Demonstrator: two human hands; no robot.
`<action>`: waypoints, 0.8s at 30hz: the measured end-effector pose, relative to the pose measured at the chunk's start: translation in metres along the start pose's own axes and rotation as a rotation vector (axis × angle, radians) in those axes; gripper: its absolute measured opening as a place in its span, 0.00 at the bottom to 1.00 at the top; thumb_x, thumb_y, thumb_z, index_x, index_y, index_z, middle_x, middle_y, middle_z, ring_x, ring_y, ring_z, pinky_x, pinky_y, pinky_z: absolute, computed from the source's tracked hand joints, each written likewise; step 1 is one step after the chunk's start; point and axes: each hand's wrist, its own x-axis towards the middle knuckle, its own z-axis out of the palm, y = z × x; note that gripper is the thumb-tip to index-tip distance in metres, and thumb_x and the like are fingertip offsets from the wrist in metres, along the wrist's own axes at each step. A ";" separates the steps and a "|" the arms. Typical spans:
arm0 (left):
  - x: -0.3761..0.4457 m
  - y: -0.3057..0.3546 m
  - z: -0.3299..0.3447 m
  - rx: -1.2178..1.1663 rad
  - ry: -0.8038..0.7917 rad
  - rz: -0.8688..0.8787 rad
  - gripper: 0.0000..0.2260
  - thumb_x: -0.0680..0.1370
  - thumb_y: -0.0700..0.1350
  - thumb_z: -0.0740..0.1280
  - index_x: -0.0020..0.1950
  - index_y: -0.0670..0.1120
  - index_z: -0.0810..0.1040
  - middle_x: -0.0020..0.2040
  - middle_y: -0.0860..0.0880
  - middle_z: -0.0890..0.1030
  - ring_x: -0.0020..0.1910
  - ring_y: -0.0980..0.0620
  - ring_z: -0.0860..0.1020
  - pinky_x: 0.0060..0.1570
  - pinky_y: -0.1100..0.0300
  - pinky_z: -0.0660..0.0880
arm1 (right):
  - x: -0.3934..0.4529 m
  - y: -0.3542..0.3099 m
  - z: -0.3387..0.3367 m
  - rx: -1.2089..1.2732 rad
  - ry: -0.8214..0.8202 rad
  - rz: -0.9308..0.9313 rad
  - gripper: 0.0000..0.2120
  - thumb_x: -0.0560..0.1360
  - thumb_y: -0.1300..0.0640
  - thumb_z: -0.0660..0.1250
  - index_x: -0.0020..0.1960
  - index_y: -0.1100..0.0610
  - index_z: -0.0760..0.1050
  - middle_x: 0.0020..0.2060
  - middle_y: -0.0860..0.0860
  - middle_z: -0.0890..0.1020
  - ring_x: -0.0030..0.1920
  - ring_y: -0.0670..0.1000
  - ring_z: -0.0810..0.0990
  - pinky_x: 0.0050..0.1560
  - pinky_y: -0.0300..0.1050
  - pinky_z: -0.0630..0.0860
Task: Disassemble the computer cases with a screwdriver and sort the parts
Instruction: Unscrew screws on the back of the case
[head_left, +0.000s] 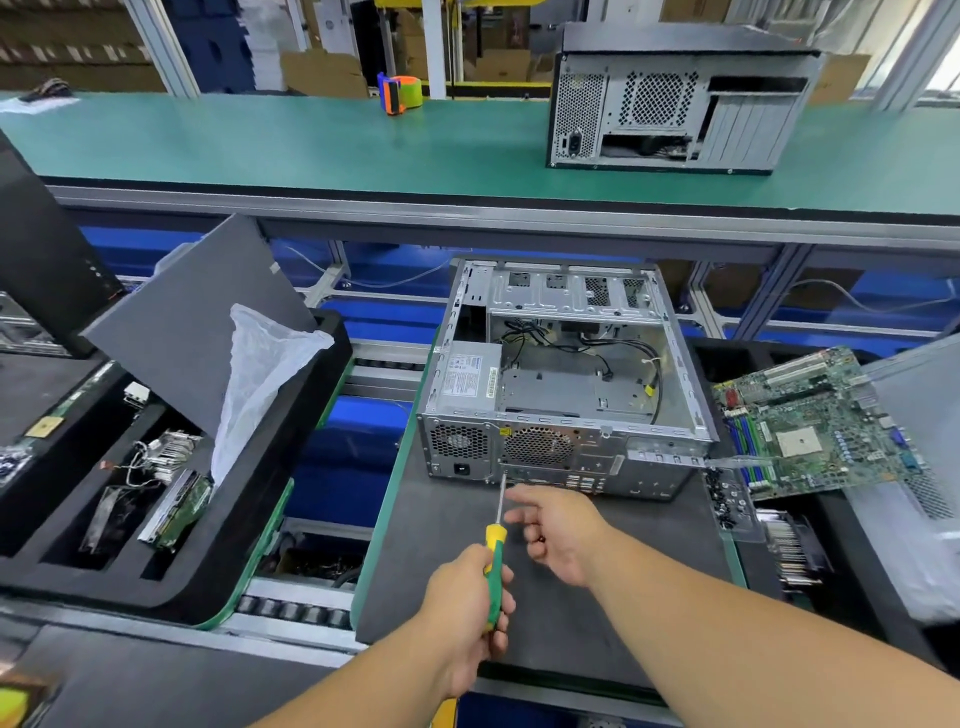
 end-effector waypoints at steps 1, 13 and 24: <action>0.002 0.000 0.002 0.022 0.006 0.010 0.16 0.83 0.51 0.58 0.52 0.41 0.80 0.34 0.45 0.76 0.29 0.50 0.70 0.27 0.60 0.67 | 0.003 0.003 0.004 -0.033 -0.022 -0.008 0.07 0.78 0.56 0.69 0.52 0.58 0.83 0.34 0.53 0.83 0.24 0.46 0.64 0.24 0.38 0.58; 0.023 -0.005 0.003 0.362 0.063 0.211 0.09 0.85 0.54 0.62 0.54 0.50 0.77 0.54 0.42 0.81 0.43 0.48 0.77 0.34 0.62 0.78 | 0.011 0.002 0.012 -0.097 -0.071 -0.111 0.08 0.81 0.61 0.65 0.51 0.58 0.83 0.35 0.52 0.85 0.22 0.41 0.73 0.22 0.36 0.60; 0.028 -0.007 0.002 0.431 0.149 0.289 0.08 0.83 0.54 0.66 0.50 0.50 0.78 0.45 0.48 0.81 0.41 0.51 0.76 0.35 0.58 0.75 | 0.009 0.002 0.016 -0.073 -0.063 -0.131 0.11 0.83 0.62 0.62 0.50 0.61 0.83 0.36 0.55 0.84 0.21 0.41 0.73 0.20 0.35 0.64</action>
